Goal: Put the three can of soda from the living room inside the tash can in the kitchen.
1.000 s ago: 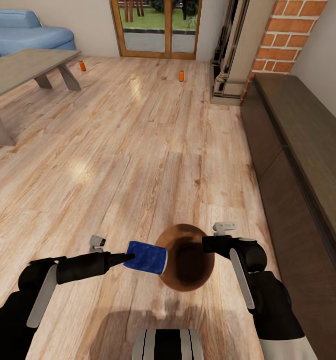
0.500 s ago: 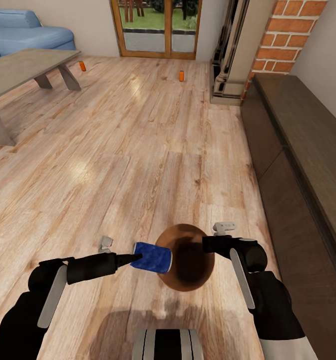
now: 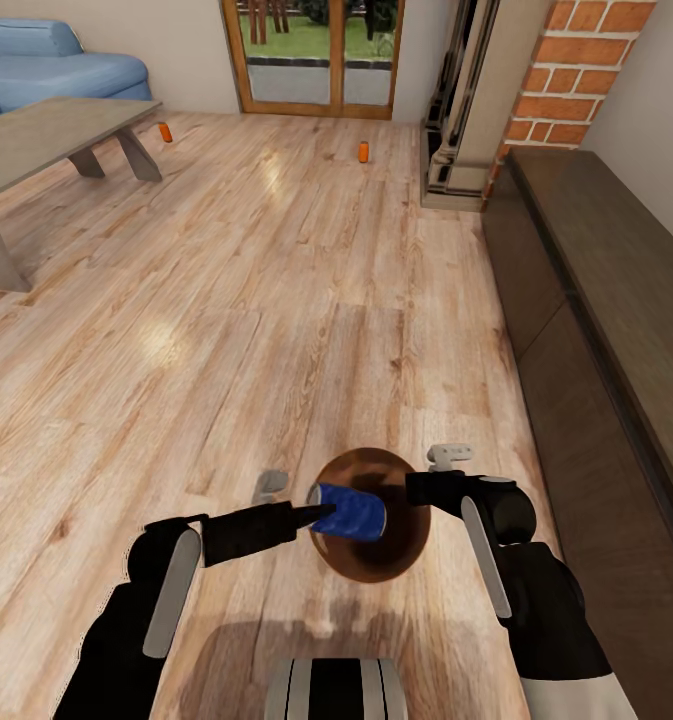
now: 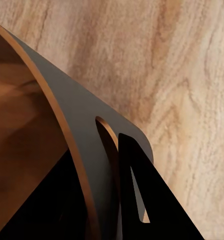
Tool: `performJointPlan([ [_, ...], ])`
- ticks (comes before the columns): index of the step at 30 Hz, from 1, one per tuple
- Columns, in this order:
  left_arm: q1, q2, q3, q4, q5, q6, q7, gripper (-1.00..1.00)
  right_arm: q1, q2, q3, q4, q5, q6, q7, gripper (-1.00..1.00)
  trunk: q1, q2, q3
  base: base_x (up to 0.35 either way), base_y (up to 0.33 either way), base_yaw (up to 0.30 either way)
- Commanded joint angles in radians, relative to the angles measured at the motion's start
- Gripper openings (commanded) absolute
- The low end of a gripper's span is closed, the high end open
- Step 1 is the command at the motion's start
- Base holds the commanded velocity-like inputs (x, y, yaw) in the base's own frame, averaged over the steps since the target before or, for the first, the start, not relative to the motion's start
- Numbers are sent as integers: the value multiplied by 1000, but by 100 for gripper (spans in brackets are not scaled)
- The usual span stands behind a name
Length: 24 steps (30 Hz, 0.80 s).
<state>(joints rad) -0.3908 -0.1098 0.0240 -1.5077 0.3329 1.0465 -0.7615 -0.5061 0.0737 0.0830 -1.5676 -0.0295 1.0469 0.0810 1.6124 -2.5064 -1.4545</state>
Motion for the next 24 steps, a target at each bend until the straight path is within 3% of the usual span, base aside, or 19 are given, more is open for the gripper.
performJointPlan([
  [1, 0, -5, -5, 0, 1, 1, 28, -100, 0, -1, 0, 0, -21, 0, 2, -100, 0, 0, 0, 0, 0, 0],
  [3, 0, -7, -7, 0, 1, 1, 54, -100, 0, -1, 1, 0, -21, 0, 2, -100, 0, 0, 0, 0, 0, 0],
  [6, 0, -35, -11, 0, 0, 1, 123, -100, 0, 0, 1, 0, -21, 0, 2, -100, 0, 0, 0, 0, 0, 0],
  [10, 0, -51, -78, 0, 6, 1, 204, -100, 0, -1, 0, 0, -21, 0, 2, -100, 0, 0, 0, 0, 0, 0],
  [13, 0, -54, -104, 0, 10, 1, 224, -100, 0, -1, 1, 1, -21, 0, 2, -100, 0, 0, 0, 0, 0, 0],
  [24, 0, -65, -116, 0, 10, 1, 302, -100, 0, -2, 0, 0, -21, 0, 2, -100, 0, 0, 0, 0, 0, 0],
])
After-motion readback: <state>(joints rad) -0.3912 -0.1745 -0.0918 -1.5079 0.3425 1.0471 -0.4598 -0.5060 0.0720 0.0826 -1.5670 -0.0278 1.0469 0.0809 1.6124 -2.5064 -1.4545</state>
